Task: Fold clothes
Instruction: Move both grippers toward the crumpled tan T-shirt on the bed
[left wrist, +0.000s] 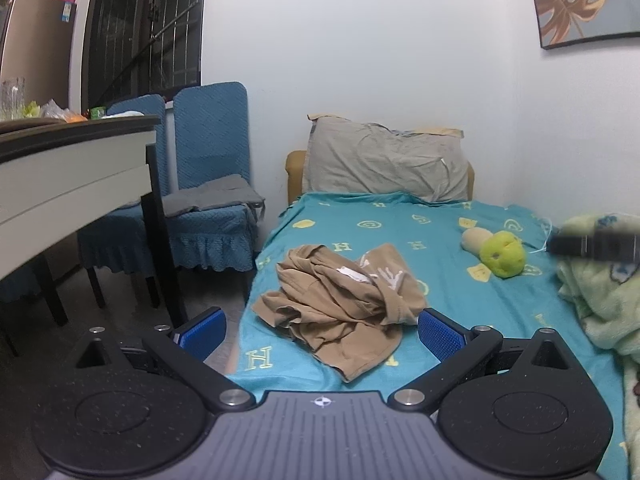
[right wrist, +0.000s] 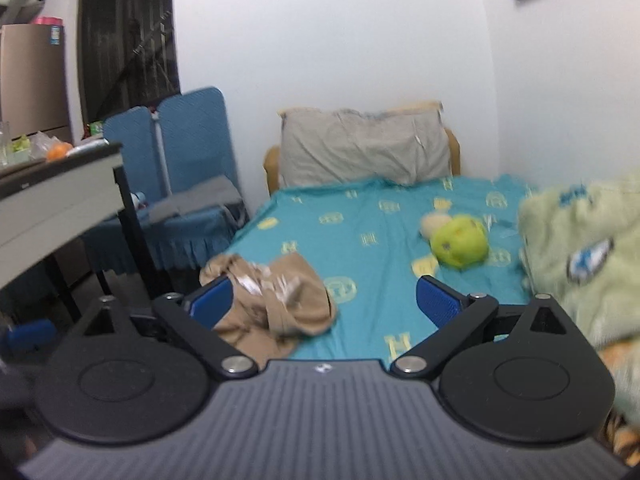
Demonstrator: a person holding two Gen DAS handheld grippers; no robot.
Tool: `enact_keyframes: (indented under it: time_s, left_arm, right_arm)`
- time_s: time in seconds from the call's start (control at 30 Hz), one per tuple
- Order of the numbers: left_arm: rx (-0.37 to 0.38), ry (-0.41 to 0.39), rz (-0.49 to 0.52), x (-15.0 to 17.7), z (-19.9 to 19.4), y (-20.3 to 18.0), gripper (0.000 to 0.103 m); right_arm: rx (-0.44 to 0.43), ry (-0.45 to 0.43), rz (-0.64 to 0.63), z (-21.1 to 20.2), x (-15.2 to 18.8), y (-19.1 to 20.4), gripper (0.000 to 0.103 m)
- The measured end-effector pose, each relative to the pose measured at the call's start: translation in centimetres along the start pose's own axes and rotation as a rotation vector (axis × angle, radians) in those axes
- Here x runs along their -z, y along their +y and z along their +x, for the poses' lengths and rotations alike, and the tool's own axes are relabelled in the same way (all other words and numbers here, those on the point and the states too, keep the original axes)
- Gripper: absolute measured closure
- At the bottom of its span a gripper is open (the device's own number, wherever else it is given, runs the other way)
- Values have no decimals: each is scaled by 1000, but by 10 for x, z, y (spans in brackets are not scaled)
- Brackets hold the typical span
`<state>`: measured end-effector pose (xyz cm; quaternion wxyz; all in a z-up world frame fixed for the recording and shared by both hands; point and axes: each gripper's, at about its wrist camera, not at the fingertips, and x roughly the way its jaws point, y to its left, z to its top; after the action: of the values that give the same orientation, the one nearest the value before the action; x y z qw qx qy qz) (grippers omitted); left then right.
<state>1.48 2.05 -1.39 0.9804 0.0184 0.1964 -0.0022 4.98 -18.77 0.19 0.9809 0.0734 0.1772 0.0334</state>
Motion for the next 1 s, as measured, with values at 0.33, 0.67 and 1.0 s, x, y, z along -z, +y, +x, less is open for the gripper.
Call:
enact_keyframes:
  time_s: [0.33, 0.67, 1.0]
  left_arm:
    - [-78, 43, -33, 9, 19, 6, 0]
    - [-112, 133, -48, -8, 96, 16, 0]
    - [-166, 156, 78, -38, 232, 27, 2]
  right_arm:
    - [-29, 0, 3, -4, 16, -4, 55]
    - [-27, 50, 117, 4, 17, -32, 82]
    - [-35, 137, 266, 34, 25, -62, 82]
